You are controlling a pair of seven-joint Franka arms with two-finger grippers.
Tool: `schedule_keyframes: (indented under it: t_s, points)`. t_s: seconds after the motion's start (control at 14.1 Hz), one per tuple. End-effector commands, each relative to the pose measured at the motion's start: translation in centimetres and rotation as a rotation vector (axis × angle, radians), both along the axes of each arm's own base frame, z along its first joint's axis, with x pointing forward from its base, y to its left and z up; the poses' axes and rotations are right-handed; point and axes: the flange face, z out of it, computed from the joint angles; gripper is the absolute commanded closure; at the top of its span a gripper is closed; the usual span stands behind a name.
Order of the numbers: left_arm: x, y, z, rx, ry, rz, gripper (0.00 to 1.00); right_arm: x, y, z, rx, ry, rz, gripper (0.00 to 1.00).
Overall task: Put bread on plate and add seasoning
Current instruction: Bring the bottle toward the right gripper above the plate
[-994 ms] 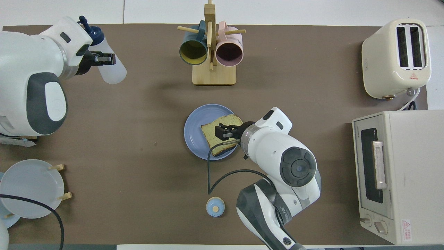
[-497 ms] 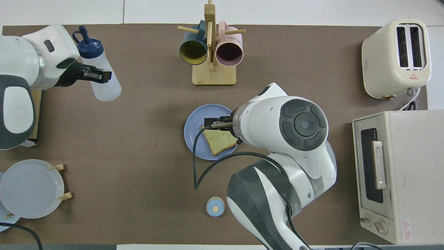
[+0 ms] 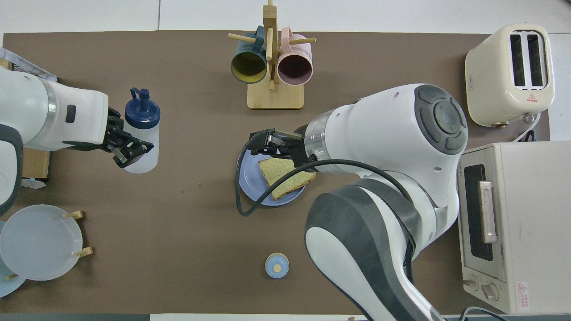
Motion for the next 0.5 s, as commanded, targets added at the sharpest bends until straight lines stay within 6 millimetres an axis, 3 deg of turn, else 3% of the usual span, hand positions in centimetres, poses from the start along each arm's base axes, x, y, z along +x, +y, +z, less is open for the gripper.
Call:
schedule_keyframes:
  t_s: [0.0, 0.14, 0.43]
  points:
    - [-1.5, 0.3, 0.0, 0.013, 0.0, -0.158, 1.0, -0.7, -0.7, 2.7, 0.07, 0.048, -0.043, 0.0]
    - [-2.1, -0.4, -0.2, 0.011, -0.006, -0.259, 1.0, -0.7, -1.0, 5.0, 0.138, 0.07, -0.095, 0.0]
    - [-3.6, -2.6, -1.2, 0.022, 0.001, -0.352, 1.0, -1.0, 0.8, 9.1, 0.2, 0.09, -0.174, 0.06]
